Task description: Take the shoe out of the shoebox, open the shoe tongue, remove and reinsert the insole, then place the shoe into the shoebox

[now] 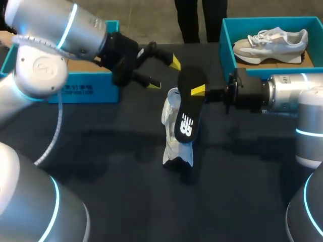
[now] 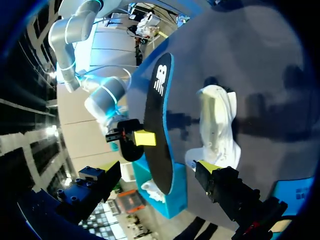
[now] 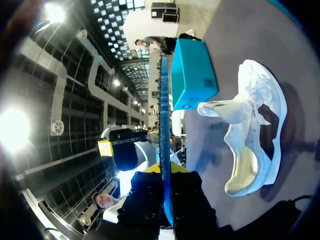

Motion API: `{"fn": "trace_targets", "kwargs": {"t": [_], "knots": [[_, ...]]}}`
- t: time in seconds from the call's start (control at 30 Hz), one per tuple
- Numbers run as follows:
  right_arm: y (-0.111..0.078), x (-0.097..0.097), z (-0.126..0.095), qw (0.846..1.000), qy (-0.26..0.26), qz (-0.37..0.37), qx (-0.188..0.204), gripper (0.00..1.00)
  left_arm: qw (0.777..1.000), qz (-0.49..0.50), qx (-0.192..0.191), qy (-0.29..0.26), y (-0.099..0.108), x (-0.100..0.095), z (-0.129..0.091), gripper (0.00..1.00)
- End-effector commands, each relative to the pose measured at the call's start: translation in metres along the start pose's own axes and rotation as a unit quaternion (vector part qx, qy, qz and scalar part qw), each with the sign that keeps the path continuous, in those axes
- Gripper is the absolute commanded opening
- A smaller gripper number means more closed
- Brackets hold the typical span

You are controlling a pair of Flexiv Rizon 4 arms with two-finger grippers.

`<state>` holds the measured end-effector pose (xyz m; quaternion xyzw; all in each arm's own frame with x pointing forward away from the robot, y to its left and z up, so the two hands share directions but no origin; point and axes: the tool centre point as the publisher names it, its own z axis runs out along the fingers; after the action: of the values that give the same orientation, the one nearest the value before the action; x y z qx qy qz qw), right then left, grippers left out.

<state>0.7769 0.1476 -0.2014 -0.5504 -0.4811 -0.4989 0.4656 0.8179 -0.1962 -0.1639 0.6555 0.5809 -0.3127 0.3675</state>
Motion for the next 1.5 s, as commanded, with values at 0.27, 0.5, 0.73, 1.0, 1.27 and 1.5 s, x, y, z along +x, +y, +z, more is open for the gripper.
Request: {"fn": "trace_targets", "kwargs": {"t": [0.27, 0.5, 0.73, 1.0, 1.27, 1.5], "knots": [[0.000, 0.002, 0.000, 1.000, 0.006, -0.001, 0.009, 0.00, 0.991, 0.006, -0.020, -0.133, -0.006, 0.001, 0.005, 1.00], [0.000, 0.004, 0.003, 1.000, 0.012, -0.001, 0.016, 0.00, 0.991, 0.006, -0.020, -0.133, -0.006, 0.001, 0.005, 1.00], [-0.004, 0.007, 0.004, 0.999, 0.030, -0.006, 0.016, 0.00, 0.986, -0.004, -0.028, -0.164, -0.006, 0.001, 0.014, 1.00], [-0.014, 0.009, 0.008, 0.999, 0.030, -0.007, 0.018, 0.00, 0.978, -0.021, -0.033, -0.204, -0.001, -0.006, 0.031, 1.00], [-0.019, 0.011, 0.011, 0.999, 0.029, -0.010, 0.021, 0.00, 0.974, -0.032, -0.040, -0.219, 0.002, -0.010, 0.044, 1.00], [-0.018, 0.011, 0.014, 0.999, 0.028, -0.012, 0.021, 0.00, 0.974, -0.040, -0.034, -0.222, 0.000, -0.011, 0.053, 0.78]]}}
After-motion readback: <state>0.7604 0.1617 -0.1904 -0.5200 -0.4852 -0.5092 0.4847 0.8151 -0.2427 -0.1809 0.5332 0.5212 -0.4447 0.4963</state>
